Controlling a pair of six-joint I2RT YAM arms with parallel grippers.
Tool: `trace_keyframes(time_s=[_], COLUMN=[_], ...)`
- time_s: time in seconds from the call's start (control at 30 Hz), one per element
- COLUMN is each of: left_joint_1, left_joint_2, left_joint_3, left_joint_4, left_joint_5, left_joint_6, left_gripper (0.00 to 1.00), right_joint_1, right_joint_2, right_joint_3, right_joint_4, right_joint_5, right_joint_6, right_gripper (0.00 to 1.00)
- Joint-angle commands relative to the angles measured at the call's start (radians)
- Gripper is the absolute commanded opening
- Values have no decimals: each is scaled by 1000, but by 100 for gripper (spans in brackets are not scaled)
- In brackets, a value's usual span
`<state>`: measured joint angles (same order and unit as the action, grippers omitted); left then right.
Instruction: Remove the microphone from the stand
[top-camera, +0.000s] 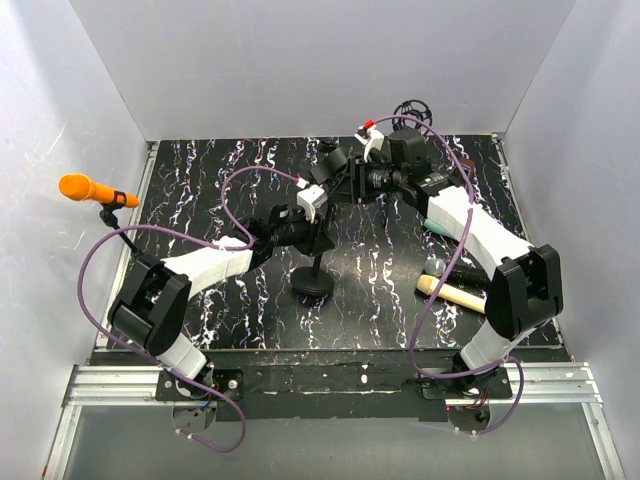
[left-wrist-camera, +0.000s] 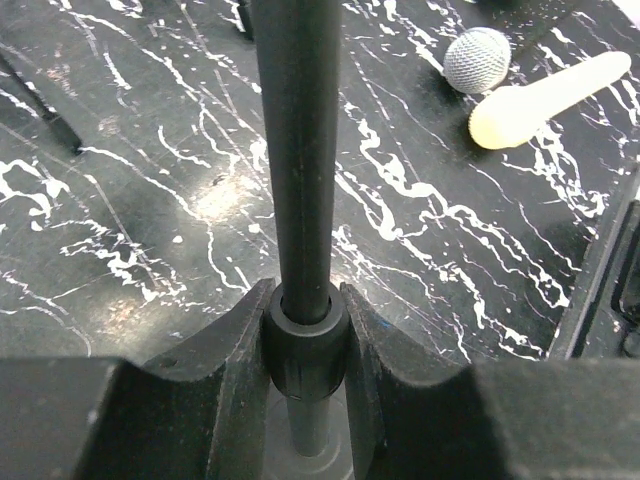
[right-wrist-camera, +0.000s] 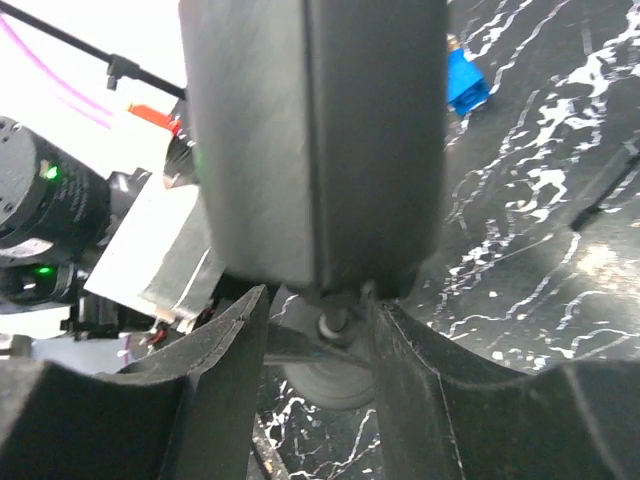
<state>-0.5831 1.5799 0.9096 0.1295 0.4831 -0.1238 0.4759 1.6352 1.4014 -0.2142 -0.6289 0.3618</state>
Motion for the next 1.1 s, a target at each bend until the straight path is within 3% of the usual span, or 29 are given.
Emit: trace_keyframes(time_s=[0.0,0.27,0.47,0.63,0.73,0.8,0.87,0.97,1.07], left_joint_1=[3,14,17,19,17,17,8,-46,-115], left_joint_2=[-66,-57,-44,-24,-17,-11,-12,-26,-26], left_joint_3=[2,0,11,29,38,44,48,40,20], left_joint_4=[75,85,81,79,76,73,64,67,131], left_joint_5=[107,150,181,206,207,184,94,-198,-579], left_joint_6=[18,10,21,39,44,49,58,119,207], left_gripper=[0,0,0,0,0,0,0,0,0], right_joint_1=[-17,-19,-48,-48,-46,-46,-43,-33,-22], right_joint_2=[-23,6,41,84,94,92,78,43,12], right_joint_3=[71,111,93,97,97,90,79,65,67], right_joint_4=[-14,-48,105,150,159,170,176,173,167], right_joint_5=[83,204,-35,-92,-120,-135,-120,-49,33], right_joint_6=[-46,-63,2,32,26,26,16,-6,-29], right_gripper=[52,56,59,61,50,33,17,3,1])
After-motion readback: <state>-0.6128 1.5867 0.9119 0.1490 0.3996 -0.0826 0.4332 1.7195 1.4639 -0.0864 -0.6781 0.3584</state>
